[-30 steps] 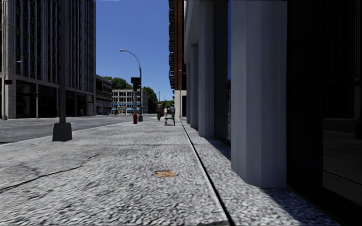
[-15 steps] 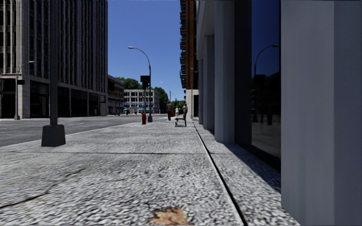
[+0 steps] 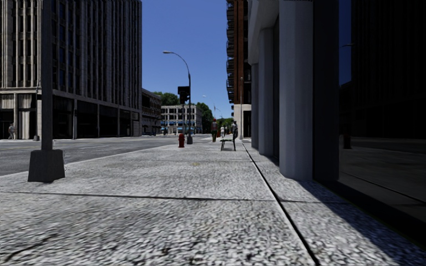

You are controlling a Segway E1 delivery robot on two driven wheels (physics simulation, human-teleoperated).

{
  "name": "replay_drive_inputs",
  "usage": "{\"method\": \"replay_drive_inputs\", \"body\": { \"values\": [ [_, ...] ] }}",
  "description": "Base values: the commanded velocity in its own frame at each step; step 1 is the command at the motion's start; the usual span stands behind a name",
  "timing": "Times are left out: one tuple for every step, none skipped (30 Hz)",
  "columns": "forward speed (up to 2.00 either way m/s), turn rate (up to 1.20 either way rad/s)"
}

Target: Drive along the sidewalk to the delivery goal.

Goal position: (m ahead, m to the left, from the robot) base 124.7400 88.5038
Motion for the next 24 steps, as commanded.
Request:
{"method": "replay_drive_inputs", "body": {
  "values": [
    [2.00, 0.00],
    [1.96, 0.00],
    [1.92, 0.00],
    [1.90, 0.00],
    [1.90, 0.00],
    [1.89, 0.00],
    [1.89, 0.00],
    [1.89, 0.00],
    [1.89, 0.00],
    [1.89, 0.00],
    [1.89, 0.00],
    [1.89, 0.00],
    [1.89, 0.00],
    [1.89, 0.00],
    [1.89, 0.00],
    [1.89, 0.00],
    [1.89, 0.00],
    [1.92, 0.00],
    [2.00, 0.00],
    [2.00, 0.08],
    [2.00, 0.14],
    [2.00, 0.17],
    [2.00, 0.18],
    [2.00, 0.18]
  ]
}}
